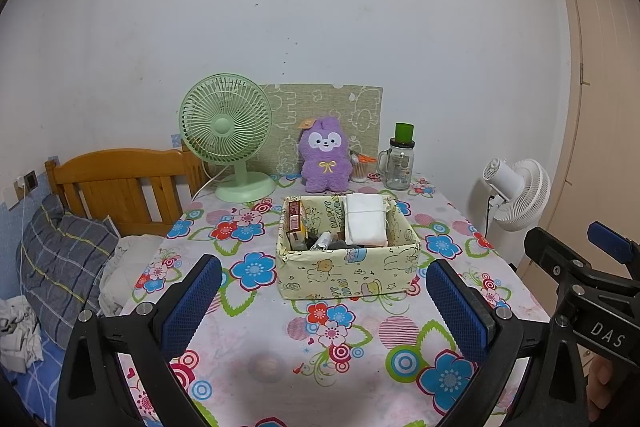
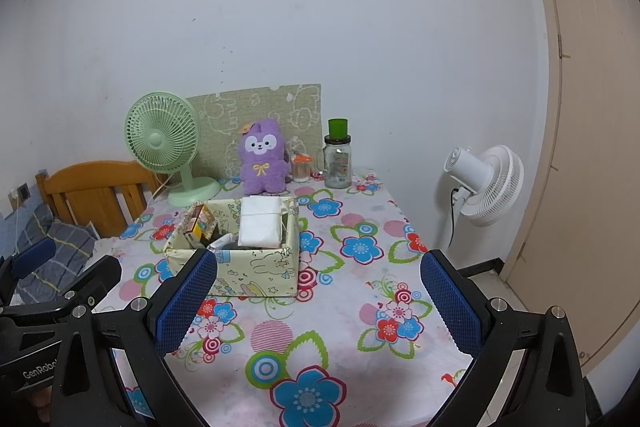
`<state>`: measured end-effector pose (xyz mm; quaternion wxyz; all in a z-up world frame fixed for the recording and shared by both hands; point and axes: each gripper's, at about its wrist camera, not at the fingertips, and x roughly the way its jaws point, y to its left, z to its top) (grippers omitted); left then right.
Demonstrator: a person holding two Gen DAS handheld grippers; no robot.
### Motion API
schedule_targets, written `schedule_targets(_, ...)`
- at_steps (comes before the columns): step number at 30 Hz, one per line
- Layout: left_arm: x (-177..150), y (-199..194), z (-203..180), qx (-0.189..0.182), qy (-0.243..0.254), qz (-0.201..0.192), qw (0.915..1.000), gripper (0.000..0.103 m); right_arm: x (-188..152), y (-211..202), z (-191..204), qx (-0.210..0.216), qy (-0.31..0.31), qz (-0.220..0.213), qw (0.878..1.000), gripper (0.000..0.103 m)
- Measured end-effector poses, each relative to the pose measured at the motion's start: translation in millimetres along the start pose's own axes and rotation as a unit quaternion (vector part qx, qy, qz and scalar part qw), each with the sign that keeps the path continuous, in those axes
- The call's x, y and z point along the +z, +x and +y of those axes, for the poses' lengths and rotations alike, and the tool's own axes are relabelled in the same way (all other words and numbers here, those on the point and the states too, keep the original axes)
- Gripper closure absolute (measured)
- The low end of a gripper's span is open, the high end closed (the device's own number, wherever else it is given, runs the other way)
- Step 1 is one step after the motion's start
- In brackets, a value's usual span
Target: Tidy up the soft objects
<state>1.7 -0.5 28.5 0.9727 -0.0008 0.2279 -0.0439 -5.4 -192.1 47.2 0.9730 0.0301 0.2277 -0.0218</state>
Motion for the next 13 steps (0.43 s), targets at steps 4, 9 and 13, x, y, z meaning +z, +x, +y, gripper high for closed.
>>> schedule_targets(4, -0.1, -0.1, 0.1, 0.0, 0.0, 0.0, 1.0, 0.0, -0.1, 0.0, 0.2, 0.0, 0.0, 0.0, 1.0, 0.0)
schedule_targets(9, 0.0, 0.0, 0.2, 0.0, 0.0, 0.0, 1.0, 0.0, 0.3, 0.4, 0.0, 0.0, 0.0, 0.001, 1.0, 0.0)
schedule_targets(13, -0.2, -0.7, 0.0, 0.003, 0.001, -0.003, 1.0, 0.0, 0.4, 0.3, -0.1, 0.001, 0.0, 0.0, 1.0, 0.0)
